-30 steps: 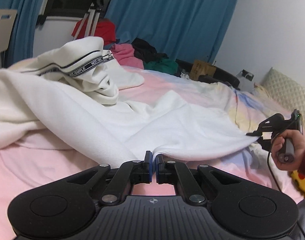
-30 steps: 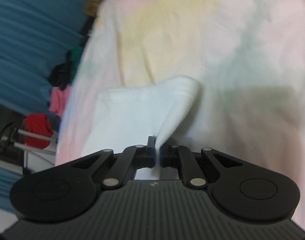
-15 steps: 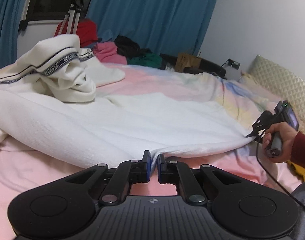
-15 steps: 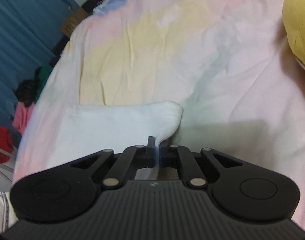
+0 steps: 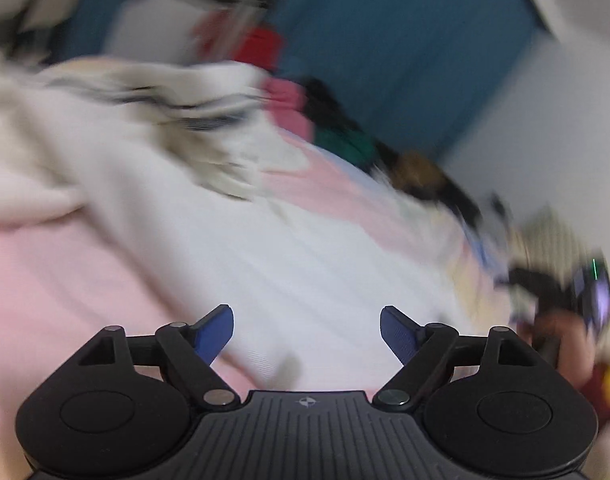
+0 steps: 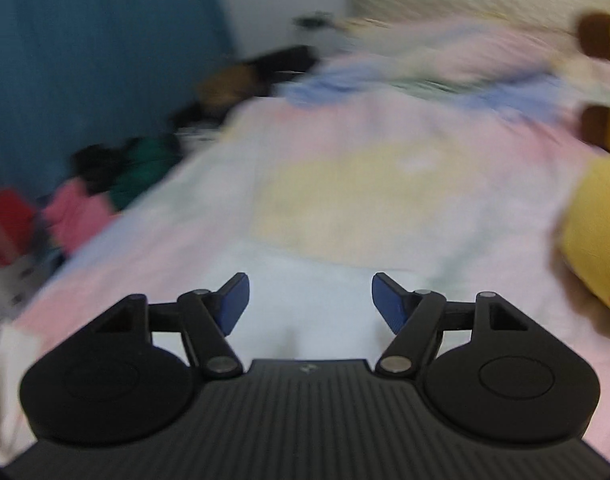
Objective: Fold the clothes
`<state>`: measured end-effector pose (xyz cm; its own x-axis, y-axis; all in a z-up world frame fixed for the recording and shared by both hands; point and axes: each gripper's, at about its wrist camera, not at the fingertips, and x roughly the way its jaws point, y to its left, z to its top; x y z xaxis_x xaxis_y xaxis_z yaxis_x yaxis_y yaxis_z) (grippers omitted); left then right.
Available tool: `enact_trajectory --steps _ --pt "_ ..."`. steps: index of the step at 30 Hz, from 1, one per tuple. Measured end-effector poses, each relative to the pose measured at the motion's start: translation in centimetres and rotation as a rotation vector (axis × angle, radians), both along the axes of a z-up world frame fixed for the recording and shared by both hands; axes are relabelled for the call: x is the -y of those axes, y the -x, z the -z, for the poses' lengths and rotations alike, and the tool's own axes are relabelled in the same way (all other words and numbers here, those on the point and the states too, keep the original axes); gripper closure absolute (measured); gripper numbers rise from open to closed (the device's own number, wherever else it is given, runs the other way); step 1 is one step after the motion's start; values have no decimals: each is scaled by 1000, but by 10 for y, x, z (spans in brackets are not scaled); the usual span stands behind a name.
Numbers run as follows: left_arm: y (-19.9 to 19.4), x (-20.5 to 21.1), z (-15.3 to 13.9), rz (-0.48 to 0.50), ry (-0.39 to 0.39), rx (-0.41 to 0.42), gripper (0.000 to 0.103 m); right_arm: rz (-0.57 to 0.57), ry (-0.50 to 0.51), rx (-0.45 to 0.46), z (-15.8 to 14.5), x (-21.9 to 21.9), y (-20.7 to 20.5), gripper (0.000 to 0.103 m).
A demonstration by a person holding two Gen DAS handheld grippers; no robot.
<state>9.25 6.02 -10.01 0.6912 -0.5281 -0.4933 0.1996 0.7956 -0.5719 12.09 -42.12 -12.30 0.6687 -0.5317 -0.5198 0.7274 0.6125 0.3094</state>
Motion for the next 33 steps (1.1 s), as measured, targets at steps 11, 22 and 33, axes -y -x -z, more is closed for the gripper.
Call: enact_trajectory --steps 11,22,33 --pt "-30 -142 61 -778 475 -204 23 -325 -127 -77 39 -75 -43 33" --pt "-51 -157 29 -834 215 -96 94 -334 -133 -131 69 -76 -63 34" --pt "20 -265 -95 -707 241 -178 97 -253 -133 -127 64 -58 -49 34"
